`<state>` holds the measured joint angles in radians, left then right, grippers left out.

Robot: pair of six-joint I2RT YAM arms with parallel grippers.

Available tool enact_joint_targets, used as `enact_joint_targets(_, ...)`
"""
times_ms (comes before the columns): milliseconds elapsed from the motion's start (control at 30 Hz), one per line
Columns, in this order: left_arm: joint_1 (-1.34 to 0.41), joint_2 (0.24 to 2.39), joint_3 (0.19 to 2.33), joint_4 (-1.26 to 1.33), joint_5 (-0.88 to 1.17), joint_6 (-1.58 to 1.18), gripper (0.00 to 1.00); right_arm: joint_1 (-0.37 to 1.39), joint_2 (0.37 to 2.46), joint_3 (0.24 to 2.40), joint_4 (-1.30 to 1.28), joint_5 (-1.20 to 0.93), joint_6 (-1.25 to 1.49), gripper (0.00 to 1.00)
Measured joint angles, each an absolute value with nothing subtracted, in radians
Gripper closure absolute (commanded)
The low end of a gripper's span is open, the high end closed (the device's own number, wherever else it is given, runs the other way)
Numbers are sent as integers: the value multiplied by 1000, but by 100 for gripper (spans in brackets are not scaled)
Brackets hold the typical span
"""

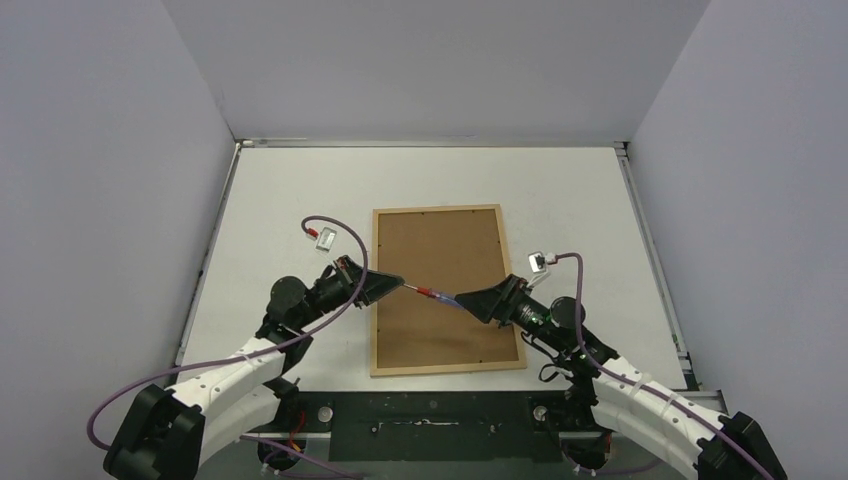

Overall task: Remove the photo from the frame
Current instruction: Pick up the screwdriver from the center of the board.

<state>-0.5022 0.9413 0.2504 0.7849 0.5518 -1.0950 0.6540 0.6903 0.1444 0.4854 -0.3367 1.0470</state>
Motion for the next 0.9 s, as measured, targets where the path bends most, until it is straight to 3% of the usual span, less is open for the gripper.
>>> enact_joint_targets(300, -503, 963, 221, 981, 459, -1252, 100, 695, 785, 169, 742, -406, 1095, 11)
enact_joint_targets(600, -503, 1116, 227, 1132, 503, -1352, 100, 693, 896, 268, 805, -511, 1055, 18)
enact_joint_targets(900, -503, 1127, 232, 1180, 532, -1376, 100, 687, 922, 296, 815, -588, 1034, 35)
